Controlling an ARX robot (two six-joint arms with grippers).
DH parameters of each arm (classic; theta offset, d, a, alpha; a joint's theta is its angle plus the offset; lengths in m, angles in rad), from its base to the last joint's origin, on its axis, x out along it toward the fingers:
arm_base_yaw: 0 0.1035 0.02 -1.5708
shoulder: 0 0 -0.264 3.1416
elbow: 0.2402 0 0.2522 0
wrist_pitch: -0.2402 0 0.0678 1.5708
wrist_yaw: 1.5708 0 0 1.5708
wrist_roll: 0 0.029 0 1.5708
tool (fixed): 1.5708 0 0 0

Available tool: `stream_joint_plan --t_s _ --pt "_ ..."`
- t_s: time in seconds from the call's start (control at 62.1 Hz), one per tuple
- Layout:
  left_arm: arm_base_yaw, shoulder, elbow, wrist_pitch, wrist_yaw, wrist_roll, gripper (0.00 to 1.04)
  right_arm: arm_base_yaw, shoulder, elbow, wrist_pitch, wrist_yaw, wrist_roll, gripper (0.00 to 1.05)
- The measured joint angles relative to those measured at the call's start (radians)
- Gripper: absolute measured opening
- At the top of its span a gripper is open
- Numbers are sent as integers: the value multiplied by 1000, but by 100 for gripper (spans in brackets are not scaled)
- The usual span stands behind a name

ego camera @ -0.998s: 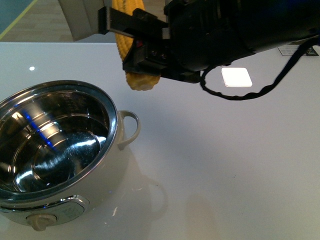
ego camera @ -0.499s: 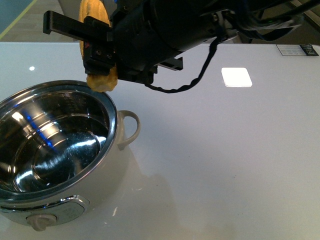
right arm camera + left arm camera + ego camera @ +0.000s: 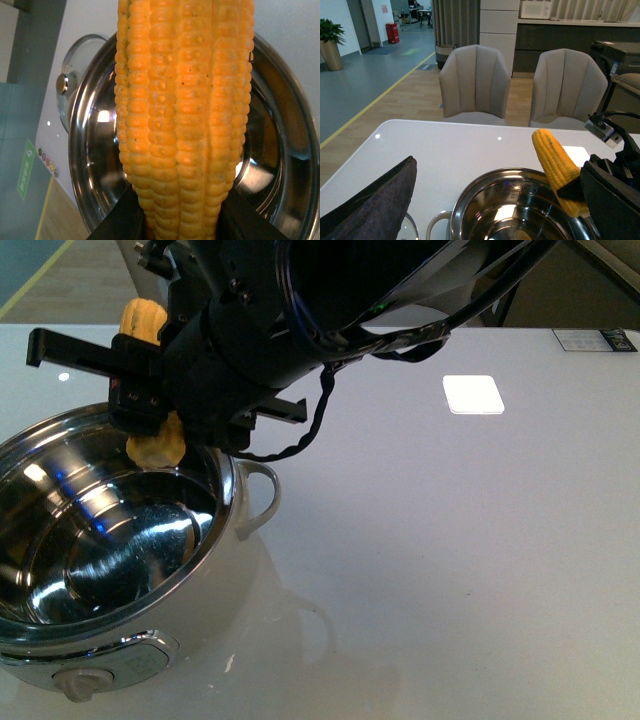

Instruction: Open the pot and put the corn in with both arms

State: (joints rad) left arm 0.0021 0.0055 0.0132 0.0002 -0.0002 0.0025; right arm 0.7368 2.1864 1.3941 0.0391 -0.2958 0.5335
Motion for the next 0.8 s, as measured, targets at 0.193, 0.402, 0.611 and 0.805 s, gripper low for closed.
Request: stream_joint_plan --t_s 0.193,0.402,0.611,0.805 --pt "0 0 0 0 0 0 98 20 9 0 -18 0 -7 23" --pt "0 0 0 0 0 0 98 39 35 22 -49 0 -5 28" --pt "0 0 0 0 0 0 98 52 71 70 -96 7 -3 35" --pt "0 0 0 0 0 0 98 55 72 79 -99 8 2 53"
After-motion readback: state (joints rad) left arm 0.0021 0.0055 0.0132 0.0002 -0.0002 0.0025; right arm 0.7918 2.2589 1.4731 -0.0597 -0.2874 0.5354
